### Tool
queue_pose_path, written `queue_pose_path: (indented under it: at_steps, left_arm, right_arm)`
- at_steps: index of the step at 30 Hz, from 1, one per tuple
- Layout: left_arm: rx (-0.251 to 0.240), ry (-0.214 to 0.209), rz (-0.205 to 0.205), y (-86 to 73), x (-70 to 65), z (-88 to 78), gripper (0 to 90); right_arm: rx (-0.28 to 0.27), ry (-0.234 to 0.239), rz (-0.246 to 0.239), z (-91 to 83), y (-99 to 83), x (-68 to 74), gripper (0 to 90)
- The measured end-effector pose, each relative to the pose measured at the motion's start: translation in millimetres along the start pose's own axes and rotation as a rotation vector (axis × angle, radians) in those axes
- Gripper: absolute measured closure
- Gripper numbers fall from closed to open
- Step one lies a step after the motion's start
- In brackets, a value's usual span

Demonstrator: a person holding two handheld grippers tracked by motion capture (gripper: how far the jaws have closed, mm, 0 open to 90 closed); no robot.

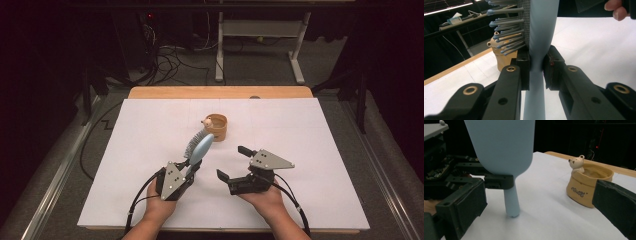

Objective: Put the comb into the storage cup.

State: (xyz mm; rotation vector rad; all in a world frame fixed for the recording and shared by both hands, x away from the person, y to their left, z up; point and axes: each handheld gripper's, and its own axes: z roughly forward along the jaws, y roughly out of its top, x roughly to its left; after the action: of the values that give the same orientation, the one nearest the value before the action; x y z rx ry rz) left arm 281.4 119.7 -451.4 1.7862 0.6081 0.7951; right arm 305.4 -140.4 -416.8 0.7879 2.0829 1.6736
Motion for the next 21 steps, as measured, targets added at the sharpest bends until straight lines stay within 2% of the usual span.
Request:
queue_pose_path:
  at_steps: [10,16,21]
  left_arm:
    - [0.006,-0.004,0.014,0.1,-3.8,1.5,77.2]
    - [0.015,-0.011,0.034,-0.9,-8.1,4.2,77.2]
    - [0.014,-0.011,0.035,-0.7,-9.2,4.5,77.2]
  right_arm:
    - [-0.013,0.022,-0.016,8.1,10.1,9.7,0.2]
    - [-0.027,0.033,-0.006,13.7,12.1,12.2,0.2]
    - [-0.034,0.045,-0.007,18.5,14.1,15.7,0.2]
